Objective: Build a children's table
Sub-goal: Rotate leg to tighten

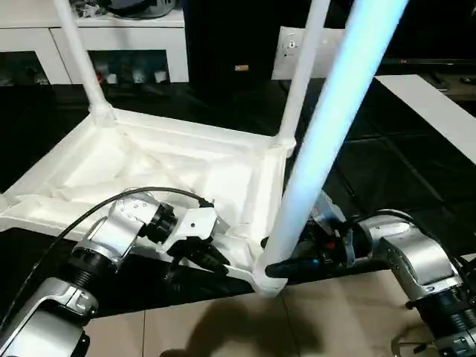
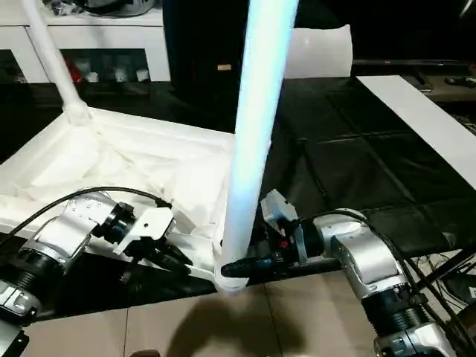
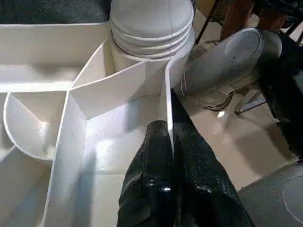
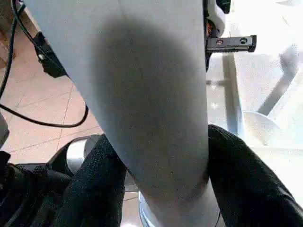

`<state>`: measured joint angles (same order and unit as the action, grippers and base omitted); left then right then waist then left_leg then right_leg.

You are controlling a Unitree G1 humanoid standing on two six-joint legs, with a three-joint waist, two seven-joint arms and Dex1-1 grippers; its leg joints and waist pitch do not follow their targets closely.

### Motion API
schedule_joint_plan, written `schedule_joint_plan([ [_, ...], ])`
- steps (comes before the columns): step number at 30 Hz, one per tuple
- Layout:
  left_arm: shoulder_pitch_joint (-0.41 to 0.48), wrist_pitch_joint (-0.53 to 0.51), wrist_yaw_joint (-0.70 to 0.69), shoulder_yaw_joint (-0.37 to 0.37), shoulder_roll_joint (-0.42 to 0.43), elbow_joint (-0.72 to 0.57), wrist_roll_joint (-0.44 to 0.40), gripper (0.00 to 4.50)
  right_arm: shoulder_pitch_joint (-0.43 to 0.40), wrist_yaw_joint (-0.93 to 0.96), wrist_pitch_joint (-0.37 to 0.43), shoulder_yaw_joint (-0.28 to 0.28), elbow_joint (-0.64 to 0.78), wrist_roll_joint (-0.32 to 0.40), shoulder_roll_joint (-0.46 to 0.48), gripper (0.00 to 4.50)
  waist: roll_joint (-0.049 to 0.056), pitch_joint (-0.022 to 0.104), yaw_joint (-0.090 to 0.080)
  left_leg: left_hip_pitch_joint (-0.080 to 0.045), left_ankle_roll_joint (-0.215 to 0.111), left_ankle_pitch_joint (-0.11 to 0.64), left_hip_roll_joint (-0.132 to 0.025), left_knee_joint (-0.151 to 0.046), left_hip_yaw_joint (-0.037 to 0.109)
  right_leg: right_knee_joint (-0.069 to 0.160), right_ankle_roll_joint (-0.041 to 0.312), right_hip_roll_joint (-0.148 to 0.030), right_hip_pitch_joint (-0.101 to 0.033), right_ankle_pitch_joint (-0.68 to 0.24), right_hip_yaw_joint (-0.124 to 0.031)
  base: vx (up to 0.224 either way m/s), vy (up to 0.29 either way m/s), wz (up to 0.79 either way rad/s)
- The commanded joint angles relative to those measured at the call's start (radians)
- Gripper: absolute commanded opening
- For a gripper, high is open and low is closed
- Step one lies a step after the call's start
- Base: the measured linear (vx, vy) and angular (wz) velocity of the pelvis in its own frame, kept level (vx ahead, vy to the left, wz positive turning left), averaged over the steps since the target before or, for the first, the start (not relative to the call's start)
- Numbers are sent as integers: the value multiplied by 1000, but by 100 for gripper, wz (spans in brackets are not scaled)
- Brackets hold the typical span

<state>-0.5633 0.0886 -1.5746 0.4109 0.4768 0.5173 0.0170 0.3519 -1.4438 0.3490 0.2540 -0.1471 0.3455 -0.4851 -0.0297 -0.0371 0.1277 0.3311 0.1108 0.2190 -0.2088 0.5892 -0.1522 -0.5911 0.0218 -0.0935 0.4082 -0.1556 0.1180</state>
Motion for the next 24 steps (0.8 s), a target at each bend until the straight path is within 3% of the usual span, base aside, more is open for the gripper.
schedule_joint_plan([
  [1, -4, -6, -17, 34, -16, -24, -11, 0, -11, -8, 32, 9, 20, 31, -2, 211, 1, 55, -6, 10, -37, 140, -25, -73, -12, 66, 149, -56, -62, -323, -58, 0, 0, 0],
  [5, 4, -79, 72, 14, -39, -31, -19, 0, -43, 123, 71, -22, 52, 36, 65, 209, 1, 54, -6, 9, -27, 144, -26, -75, -11, 67, 140, -58, -61, -333, -59, 0, 0, 0],
  [7, 8, -138, 153, -5, -69, -34, -25, 0, -61, 255, 72, -32, 43, -4, 126, 209, -1, 50, -11, 10, -20, 174, -20, -77, -10, 76, 114, -56, -61, -406, -55, 0, 0, 0],
  [8, 8, -138, 153, -5, -69, -34, -25, 0, -61, 255, 72, -32, 43, -4, 126, 209, 0, 44, -17, 6, -11, 203, -17, -77, -10, 87, 90, -57, -54, -483, -53, 0, 0, 0],
  [9, 11, -164, 195, -16, -88, -35, -25, 0, -70, 312, 75, -35, 36, -19, 155, 209, -4, 42, -24, 6, -5, 229, -10, -75, -8, 99, 52, -58, -54, -574, -46, 0, 0, 0],
  [10, 11, -164, 195, -16, -88, -35, -25, 0, -70, 312, 75, -35, 36, -19, 155, 208, -1, 38, -28, -2, -4, 261, -6, -72, -7, 116, 18, -58, -46, -656, -38, 0, 0, 0],
  [11, 10, -194, 257, -29, -118, -32, -29, 0, -78, 400, 88, -45, 27, -36, 203, 206, -5, 36, -32, -5, -5, 277, -4, -70, -6, 123, 1, -57, -44, -690, -33, 0, 0, 0],
  [12, 10, -194, 257, -29, -118, -32, -29, 0, -78, 400, 88, -45, 27, -36, 203, 206, 0, 34, -41, -6, -1, 300, -2, -69, -3, 133, -19, -56, -44, -719, -22, 0, 0, 0],
  [13, 6, -227, 322, -43, -151, -27, -34, 0, -83, 484, 103, -55, 21, -48, 252, 206, 1, 35, -47, -7, 0, 314, -3, -70, 1, 137, -27, -57, -44, -726, -17, 0, 0, 0],
  [15, -3, -259, 392, -58, -187, -18, -39, 0, -84, 569, 123, -67, 18, -56, 304, 204, 6, 35, -72, 1, 1, 364, -8, -78, 14, 147, -45, -56, -60, -709, 3, 0, 0, 0],
  [16, -8, -268, 418, -64, -200, -13, -41, 0, -82, 597, 130, -71, 15, -59, 321, 203, 16, 33, -87, -18, -3, 415, -12, -77, 16, 161, -33, -55, -52, -694, 17, 0, 0, 0],
  [17, -25, -291, 481, -82, -233, 5, -42, 0, -71, 668, 143, -80, 3, -70, 367, 203, 17, 35, -95, -21, -6, 433, -15, -77, 20, 162, -29, -59, -59, -674, 24, -9, 55, -3],
  [18, -50, -311, 561, -107, -269, 36, -41, 0, -48, 752, 150, -91, -25, -90, 420, 203, 29, 36, -109, -9, -9, 456, -24, -89, 28, 152, -11, -62, -74, -611, 24, 0, 0, 0],
  [19, -50, -311, 561, -107, -269, 36, -41, 0, -48, 752, 150, -91, -25, -90, 420, 203, 27, 30, -118, -3, -7, 478, -26, -93, 29, 155, -15, -56, -74, -617, 30, 0, 0, 0],
  [20, -66, -328, 615, -125, -294, 52, -42, 0, -34, 812, 156, -99, -42, -105, 457, 203, 28, 33, -126, -17, -5, 517, -27, -90, 33, 163, -25, -58, -78, -619, 43, 0, 0, 0],
  [21, -66, -328, 615, -125, -294, 52, -42, 0, -34, 812, 156, -99, -42, -105, 457, 203, 32, 32, -137, -17, -7, 531, -29, -93, 35, 158, -15, -62, -80, -591, 38, 0, 0, 0],
  [23, -107, -351, 748, -173, -344, 95, -44, 0, 20, 978, 133, -138, -121, -133, 547, 203, 39, 33, -149, -11, -3, 533, -27, -95, 37, 152, 2, -69, -82, -564, 38, 0, 0, 0],
  [24, -120, -355, 794, -190, -358, 106, -47, 0, 44, 1052, 121, -156, -158, -145, 582, 203, 32, 32, -156, -14, -2, 528, -21, -92, 34, 159, 0, -69, -77, -577, 41, 0, 0, 0],
])
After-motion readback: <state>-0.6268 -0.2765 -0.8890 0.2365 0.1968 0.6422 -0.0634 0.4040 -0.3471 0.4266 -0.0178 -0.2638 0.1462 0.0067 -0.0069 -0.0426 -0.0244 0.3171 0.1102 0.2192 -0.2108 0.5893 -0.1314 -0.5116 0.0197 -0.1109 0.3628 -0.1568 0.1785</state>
